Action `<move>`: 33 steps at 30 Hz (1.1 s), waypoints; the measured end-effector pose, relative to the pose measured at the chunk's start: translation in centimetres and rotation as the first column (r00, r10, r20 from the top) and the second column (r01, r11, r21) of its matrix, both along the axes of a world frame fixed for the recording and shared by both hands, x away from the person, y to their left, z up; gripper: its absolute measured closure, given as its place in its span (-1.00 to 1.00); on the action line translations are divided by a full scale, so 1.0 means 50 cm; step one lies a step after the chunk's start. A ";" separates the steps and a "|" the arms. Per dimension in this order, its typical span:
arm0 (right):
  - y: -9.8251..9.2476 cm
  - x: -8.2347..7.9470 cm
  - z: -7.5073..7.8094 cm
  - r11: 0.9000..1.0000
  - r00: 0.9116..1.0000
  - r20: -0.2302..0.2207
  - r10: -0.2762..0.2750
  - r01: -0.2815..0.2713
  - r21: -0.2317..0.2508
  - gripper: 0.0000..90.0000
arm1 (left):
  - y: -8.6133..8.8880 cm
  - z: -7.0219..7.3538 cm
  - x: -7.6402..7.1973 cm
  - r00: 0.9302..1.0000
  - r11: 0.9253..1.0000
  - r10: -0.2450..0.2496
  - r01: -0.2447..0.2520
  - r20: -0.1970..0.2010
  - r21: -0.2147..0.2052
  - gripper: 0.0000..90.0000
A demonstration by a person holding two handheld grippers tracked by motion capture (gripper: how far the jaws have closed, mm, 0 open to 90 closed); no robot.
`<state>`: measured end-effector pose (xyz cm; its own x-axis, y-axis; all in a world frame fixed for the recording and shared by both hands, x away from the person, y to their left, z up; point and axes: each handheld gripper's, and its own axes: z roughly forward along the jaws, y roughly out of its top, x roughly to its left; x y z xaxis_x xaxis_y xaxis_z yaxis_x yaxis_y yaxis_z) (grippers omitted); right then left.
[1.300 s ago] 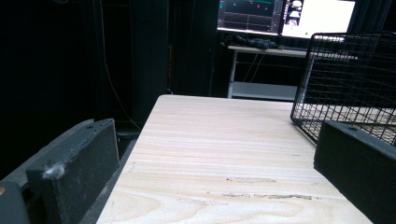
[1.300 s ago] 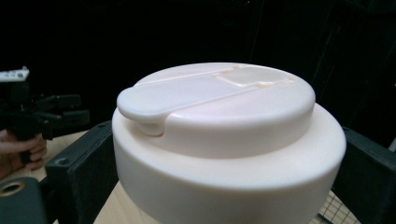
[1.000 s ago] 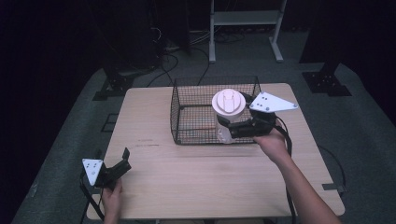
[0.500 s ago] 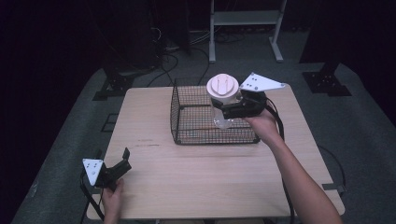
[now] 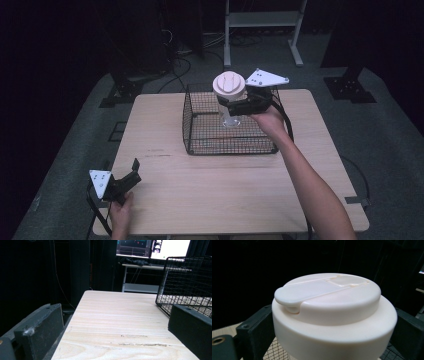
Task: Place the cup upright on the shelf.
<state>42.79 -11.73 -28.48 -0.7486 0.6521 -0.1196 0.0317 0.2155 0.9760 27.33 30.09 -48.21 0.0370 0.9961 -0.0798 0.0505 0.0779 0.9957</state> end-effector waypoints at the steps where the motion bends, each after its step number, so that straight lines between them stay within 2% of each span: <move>1: 0.002 0.005 -0.004 1.000 1.000 -0.004 0.000 0.000 -0.003 -0.91 | 0.001 0.000 0.000 1.000 1.000 -0.001 0.001 0.000 -0.004 -1.00; 16: 0.010 0.079 -0.073 0.999 0.998 -0.047 -0.047 0.046 -0.008 -0.91 | 0.001 0.000 0.000 1.000 1.000 -0.005 0.005 0.001 -0.002 -1.00; 21: 0.010 0.098 -0.101 0.996 0.995 -0.055 -0.085 0.084 -0.011 -0.91 | 0.001 0.000 0.000 1.000 1.000 -0.009 0.009 0.000 -0.008 -1.00; 24: 0.005 0.111 -0.119 0.995 0.992 -0.078 -0.098 0.098 0.001 -0.91 | 0.004 0.000 0.000 1.000 1.000 -0.008 0.008 0.000 -0.020 -1.00; 27: 0.004 0.121 -0.136 0.994 0.991 -0.086 -0.105 0.104 -0.016 -0.91 | 0.005 0.000 0.000 1.000 1.000 -0.008 0.008 0.000 -0.024 -1.00; 33: 0.009 0.134 -0.161 0.994 0.988 -0.110 -0.107 0.106 -0.017 -0.91 | 0.004 0.000 -0.001 1.000 1.000 -0.010 0.010 0.005 -0.016 -1.00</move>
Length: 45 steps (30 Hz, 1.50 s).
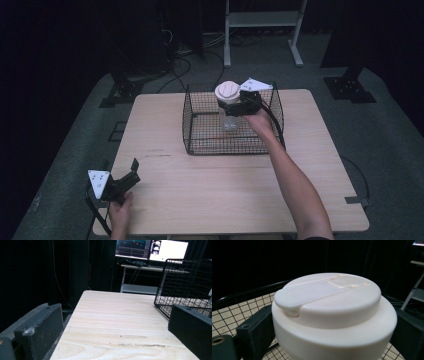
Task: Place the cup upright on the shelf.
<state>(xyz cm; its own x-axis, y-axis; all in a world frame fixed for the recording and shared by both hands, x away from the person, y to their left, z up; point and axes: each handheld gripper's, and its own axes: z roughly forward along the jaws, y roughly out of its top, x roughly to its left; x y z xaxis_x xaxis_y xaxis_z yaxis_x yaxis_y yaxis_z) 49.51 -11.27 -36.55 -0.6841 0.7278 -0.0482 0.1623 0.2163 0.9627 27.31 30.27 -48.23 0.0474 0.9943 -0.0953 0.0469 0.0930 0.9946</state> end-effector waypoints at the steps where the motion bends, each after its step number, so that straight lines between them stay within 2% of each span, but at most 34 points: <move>1: 0.001 0.002 -0.003 1.000 1.000 -0.003 0.000 0.000 0.001 -0.91 | 0.000 0.000 0.000 1.000 1.000 0.000 0.000 0.000 0.000 -1.00; 14: 0.004 0.023 -0.039 0.999 0.999 -0.049 -0.016 0.013 -0.047 -0.91 | 0.002 0.000 0.000 1.000 1.000 -0.002 0.002 -0.004 -0.005 -1.00; 22: 0.001 0.021 -0.050 0.999 0.998 -0.057 -0.014 0.012 -0.033 -0.91 | 0.002 0.000 -0.001 1.000 1.000 -0.002 0.002 -0.002 -0.004 -1.00; 27: -0.008 0.019 -0.048 0.999 0.997 -0.069 -0.019 0.017 -0.031 -0.91 | 0.001 0.000 -0.001 1.000 1.000 0.000 0.000 -0.002 0.002 -1.00; 36: -0.009 0.017 -0.044 0.999 0.998 -0.057 -0.031 0.028 -0.043 -0.92 | 0.001 0.000 0.000 1.000 1.000 0.000 0.000 -0.002 0.003 -1.00; 40: -0.012 0.015 -0.039 0.999 0.998 -0.056 -0.034 0.032 -0.029 -0.95 | 0.001 0.000 0.000 1.000 1.000 0.002 -0.002 -0.001 0.005 -1.00; 45: -0.013 0.012 -0.033 0.999 0.998 -0.047 -0.040 0.038 -0.036 -0.96 | 0.000 0.000 0.000 1.000 1.000 0.004 -0.004 -0.001 0.008 -1.00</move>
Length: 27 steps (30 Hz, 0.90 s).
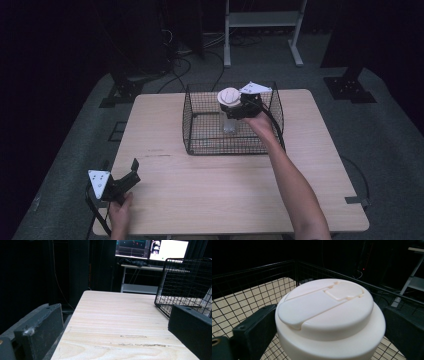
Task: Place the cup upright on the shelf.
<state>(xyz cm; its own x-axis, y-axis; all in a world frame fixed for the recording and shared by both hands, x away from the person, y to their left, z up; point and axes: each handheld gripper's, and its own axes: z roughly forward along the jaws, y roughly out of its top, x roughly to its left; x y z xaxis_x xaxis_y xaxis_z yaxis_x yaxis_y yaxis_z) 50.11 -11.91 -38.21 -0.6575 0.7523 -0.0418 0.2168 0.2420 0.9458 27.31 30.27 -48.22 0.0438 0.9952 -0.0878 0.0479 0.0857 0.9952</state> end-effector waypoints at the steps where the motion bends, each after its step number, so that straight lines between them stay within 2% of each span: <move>1: -0.001 -0.001 0.001 1.000 1.000 0.001 0.000 0.000 0.003 -0.96 | 0.000 0.000 0.000 1.000 1.000 0.000 0.000 0.000 -0.001 -1.00; 10: -0.009 -0.012 0.023 0.999 1.000 0.028 0.004 -0.005 0.035 -0.96 | 0.000 0.000 0.000 1.000 1.000 0.001 -0.001 -0.001 -0.001 -1.00; 18: -0.016 -0.034 0.050 0.997 0.999 0.046 0.023 -0.026 0.067 -0.96 | -0.002 0.000 0.000 1.000 1.000 0.006 -0.006 -0.003 0.007 -1.00; 27: -0.030 -0.060 0.080 0.998 0.996 0.079 0.042 -0.046 0.050 -0.96 | -0.003 0.000 0.000 1.000 1.000 0.006 -0.006 -0.002 0.012 -1.00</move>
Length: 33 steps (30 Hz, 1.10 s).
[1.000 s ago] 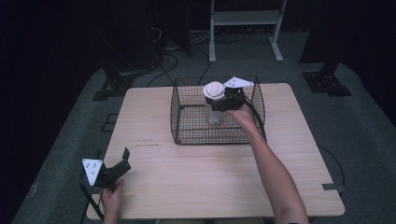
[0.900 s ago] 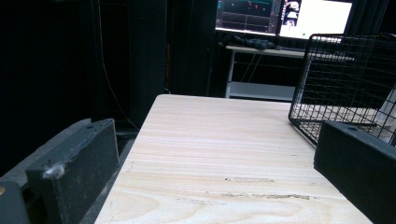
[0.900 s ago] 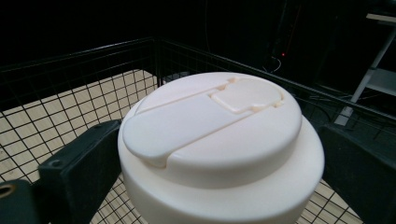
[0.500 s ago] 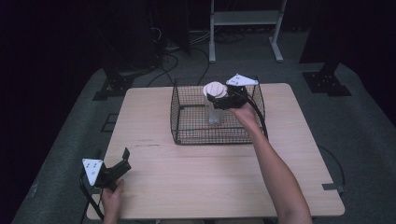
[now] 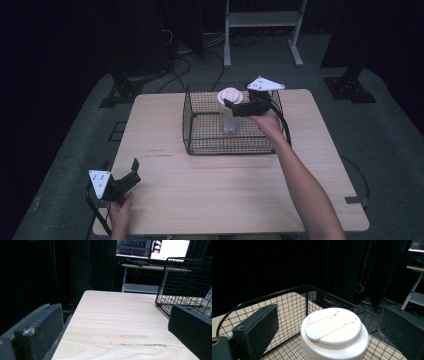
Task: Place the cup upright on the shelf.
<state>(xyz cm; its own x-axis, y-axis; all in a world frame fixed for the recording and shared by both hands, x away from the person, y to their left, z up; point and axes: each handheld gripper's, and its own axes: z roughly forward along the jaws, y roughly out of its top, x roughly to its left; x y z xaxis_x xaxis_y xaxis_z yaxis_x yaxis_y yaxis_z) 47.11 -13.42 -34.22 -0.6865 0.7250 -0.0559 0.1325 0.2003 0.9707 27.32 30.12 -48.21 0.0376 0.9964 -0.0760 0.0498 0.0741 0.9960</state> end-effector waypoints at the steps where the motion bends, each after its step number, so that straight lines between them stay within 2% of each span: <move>1: -0.003 -0.002 0.002 1.000 1.000 0.004 0.001 -0.001 -0.004 -0.96 | 0.000 0.000 0.000 1.000 1.000 0.000 0.000 -0.001 0.001 -1.00; 3: -0.009 -0.008 0.005 1.000 1.000 0.001 0.007 -0.007 0.000 -0.96 | 0.000 0.000 0.000 1.000 1.000 0.000 0.000 -0.002 0.001 -1.00; 7: -0.016 -0.017 0.008 1.000 1.000 0.003 -0.001 0.001 -0.025 -0.96 | 0.002 0.000 0.000 1.000 1.000 0.003 -0.003 -0.002 -0.008 -1.00; 10: -0.020 -0.024 0.011 1.000 1.000 0.000 0.006 -0.006 -0.014 -0.96 | 0.002 0.000 -0.001 1.000 1.000 0.001 -0.001 0.001 -0.011 -1.00; 11: -0.023 -0.031 0.012 1.000 1.000 0.012 -0.001 0.001 -0.025 -0.96 | 0.002 0.000 -0.001 1.000 1.000 0.001 -0.001 -0.002 -0.008 -1.00; 16: -0.041 -0.047 0.012 1.000 1.000 0.005 -0.008 0.008 -0.029 -0.96 | -0.001 0.000 -0.001 1.000 1.000 0.001 -0.001 -0.002 0.002 -1.00; 21: -0.060 -0.057 0.017 0.999 1.000 0.012 -0.018 0.018 -0.039 -0.96 | 0.002 0.000 -0.001 1.000 1.000 0.002 -0.002 0.000 -0.008 -1.00; 26: -0.080 -0.064 0.018 0.998 0.999 0.012 -0.041 0.042 -0.049 -0.96 | 0.001 0.000 -0.001 1.000 1.000 0.004 -0.004 -0.001 -0.003 -1.00; 33: -0.098 -0.079 0.019 0.998 0.999 0.008 -0.047 0.047 -0.047 -0.96 | 0.000 0.000 0.000 1.000 1.000 0.006 -0.006 -0.002 -0.001 -1.00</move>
